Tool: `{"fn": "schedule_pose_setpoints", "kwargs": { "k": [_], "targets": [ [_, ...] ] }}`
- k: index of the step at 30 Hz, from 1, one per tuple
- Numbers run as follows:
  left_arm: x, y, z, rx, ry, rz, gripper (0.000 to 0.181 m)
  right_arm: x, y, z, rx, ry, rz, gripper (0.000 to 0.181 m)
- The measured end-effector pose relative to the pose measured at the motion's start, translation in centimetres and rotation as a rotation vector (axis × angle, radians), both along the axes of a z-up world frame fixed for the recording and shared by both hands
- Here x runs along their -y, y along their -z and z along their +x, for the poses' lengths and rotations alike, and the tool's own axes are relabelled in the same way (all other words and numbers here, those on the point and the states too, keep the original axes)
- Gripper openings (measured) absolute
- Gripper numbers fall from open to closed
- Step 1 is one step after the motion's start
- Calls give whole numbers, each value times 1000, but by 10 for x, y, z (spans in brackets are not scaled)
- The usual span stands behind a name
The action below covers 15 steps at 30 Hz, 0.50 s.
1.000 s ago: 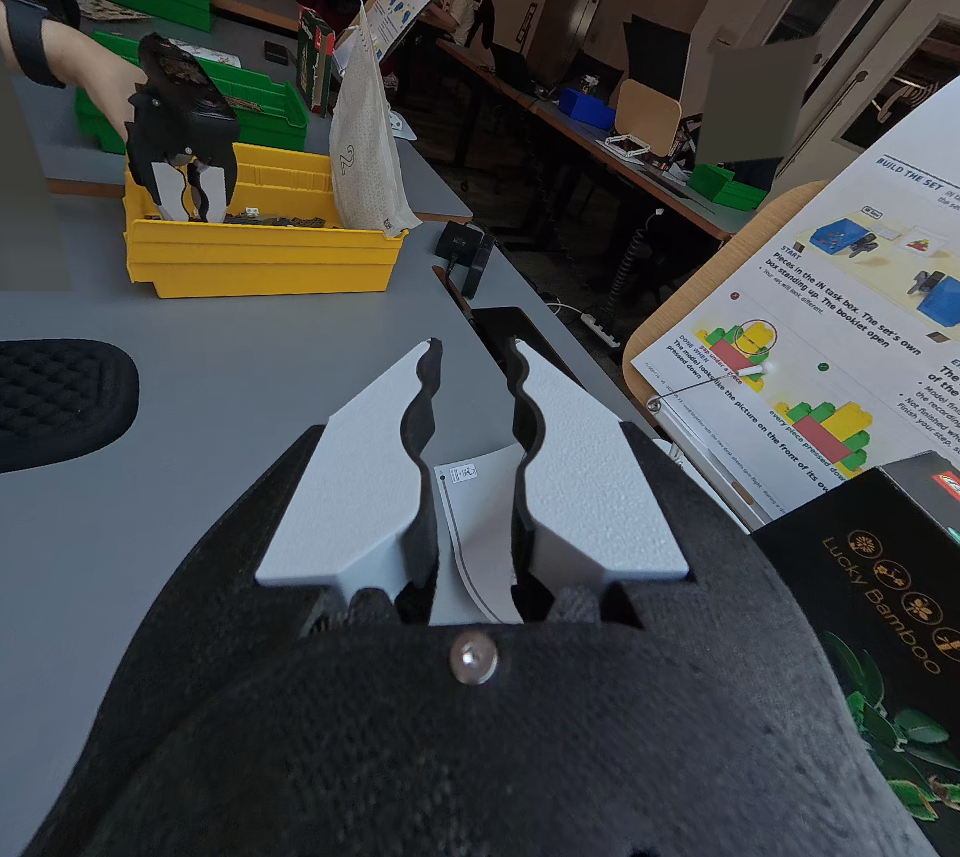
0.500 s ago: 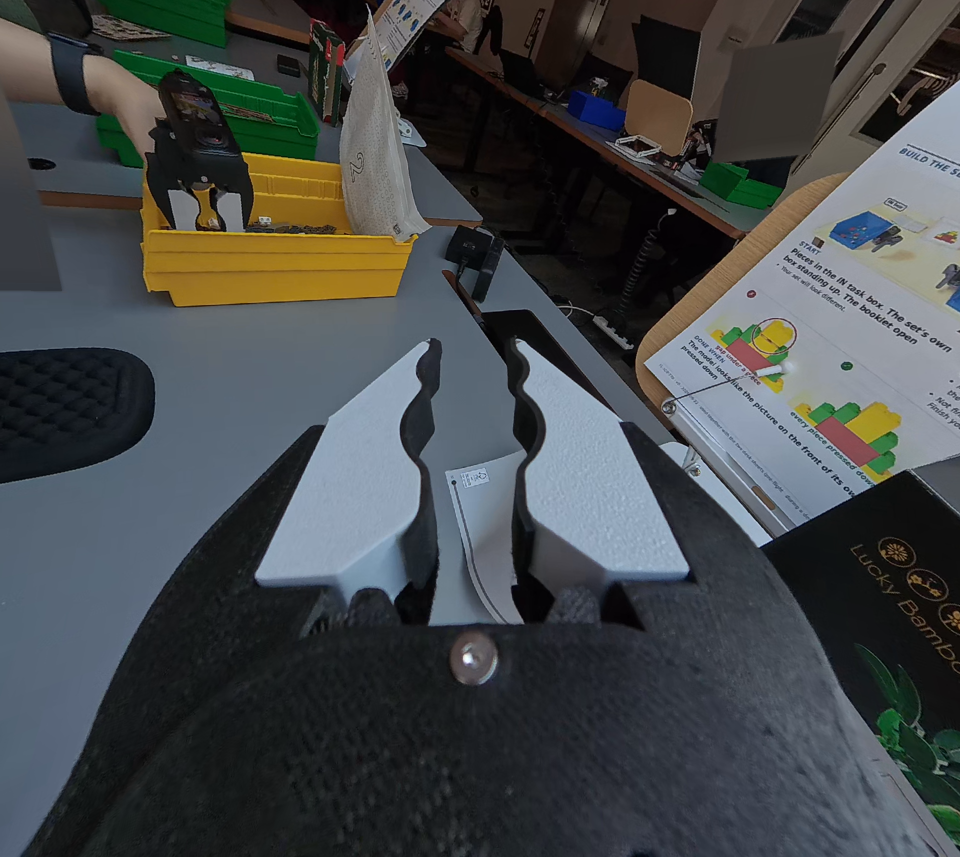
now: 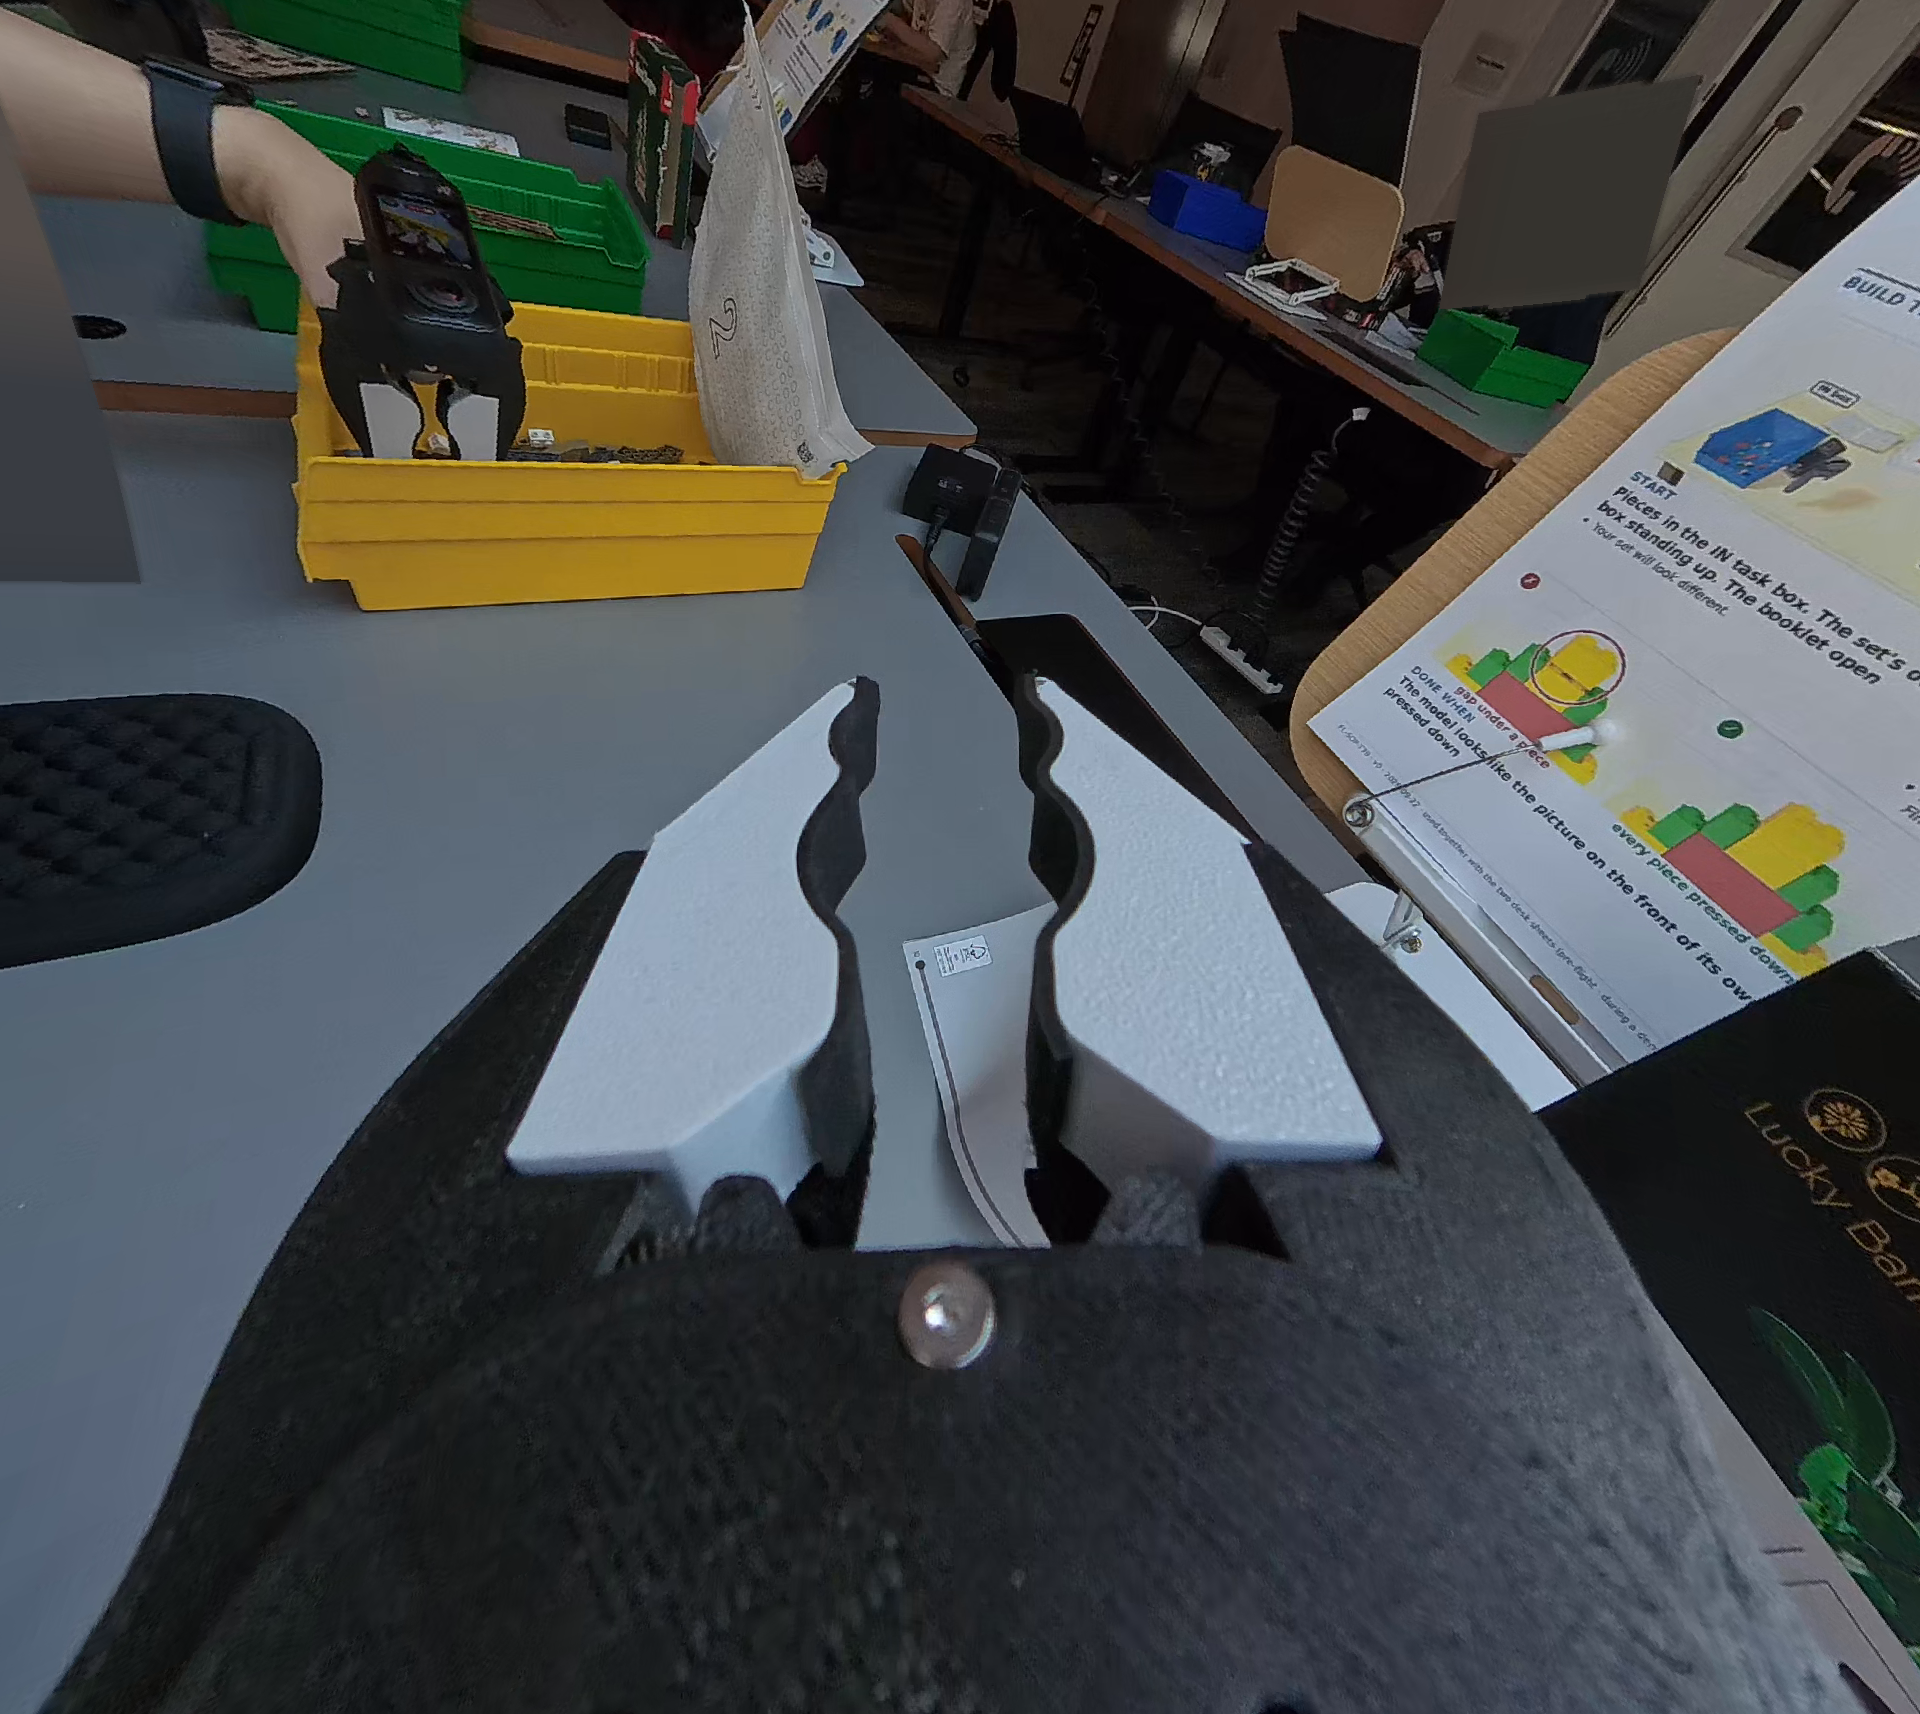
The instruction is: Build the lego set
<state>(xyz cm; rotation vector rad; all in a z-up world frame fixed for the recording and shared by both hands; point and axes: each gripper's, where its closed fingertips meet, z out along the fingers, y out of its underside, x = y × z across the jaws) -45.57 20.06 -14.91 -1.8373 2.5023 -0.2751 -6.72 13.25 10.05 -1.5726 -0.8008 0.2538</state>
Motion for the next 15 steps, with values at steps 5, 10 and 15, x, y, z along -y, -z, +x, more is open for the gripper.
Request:
{"fn": "schedule_pose_setpoints", "kwargs": {
  "k": [5, 10, 15],
  "targets": [
    [0, 2, 2, 1, 2, -6, 5, -1, 3, 0, 5, 2, -8, 27],
    [0, 2, 3, 11, 3, 2, 6, -2, 4, 1, 7, 3, -11, 27],
    [1, 7, 2, 4, -5, 2, 7, -3, 6, -1, 12, 1, -18, 27]
  ]
}}
